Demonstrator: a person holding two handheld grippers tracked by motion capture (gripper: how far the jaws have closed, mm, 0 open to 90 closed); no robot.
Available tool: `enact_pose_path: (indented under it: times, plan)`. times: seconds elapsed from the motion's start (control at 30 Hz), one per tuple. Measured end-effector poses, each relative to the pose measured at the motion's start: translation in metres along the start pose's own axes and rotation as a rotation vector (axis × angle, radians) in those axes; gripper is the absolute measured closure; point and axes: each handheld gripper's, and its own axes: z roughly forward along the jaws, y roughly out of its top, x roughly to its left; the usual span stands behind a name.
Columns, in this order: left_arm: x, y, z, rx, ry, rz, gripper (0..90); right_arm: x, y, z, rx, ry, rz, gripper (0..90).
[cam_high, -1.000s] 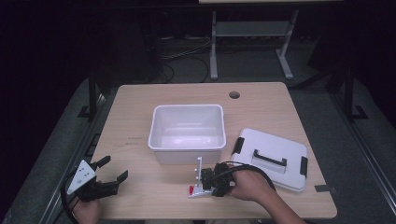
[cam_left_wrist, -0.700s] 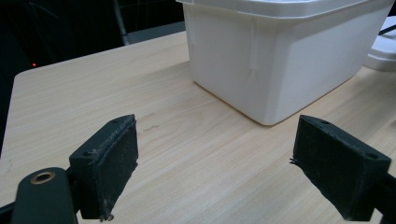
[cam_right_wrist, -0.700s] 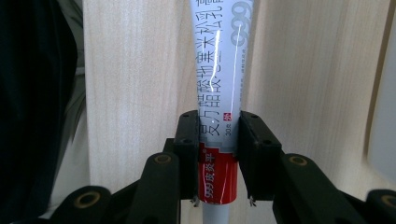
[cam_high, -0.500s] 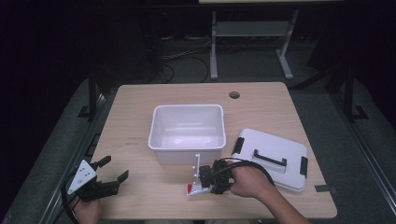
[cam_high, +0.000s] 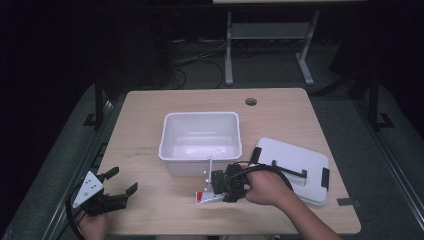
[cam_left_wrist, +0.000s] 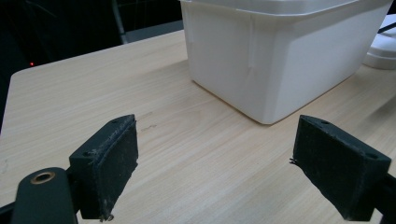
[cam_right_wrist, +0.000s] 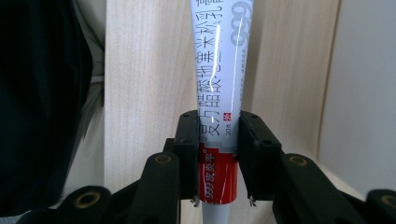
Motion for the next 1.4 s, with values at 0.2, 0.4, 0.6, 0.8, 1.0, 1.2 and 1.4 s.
enact_pose_path:
  times: [0.2,0.4,0.6,0.8,1.0,1.2,1.4]
  plan:
    - [0.000,-0.001,0.000,-0.003,0.001,-0.004,13.5,-0.002,0.002,-0.010,-0.006,-0.004,-0.007,69.9]
    - [0.002,-0.002,0.000,0.002,0.004,-0.007,13.5,-0.005,0.004,-0.019,-0.009,-0.010,-0.003,69.9]
    - [0.002,-0.002,-0.002,-0.003,0.006,-0.006,13.5,-0.006,0.008,-0.032,-0.009,-0.016,-0.007,69.9]
    - [0.002,-0.002,-0.002,-0.003,0.008,-0.006,13.5,-0.008,0.014,-0.047,-0.015,-0.023,-0.020,69.9]
    - [0.002,-0.002,-0.002,-0.003,0.009,-0.004,13.5,-0.013,0.018,-0.058,-0.032,-0.025,-0.023,69.9]
    - [0.001,-0.002,-0.003,-0.002,0.009,-0.001,13.5,-0.015,0.021,-0.066,-0.038,-0.031,-0.022,69.9]
    - [0.002,-0.002,-0.002,0.001,0.007,-0.003,13.5,-0.017,0.020,-0.071,-0.045,-0.031,-0.018,69.9]
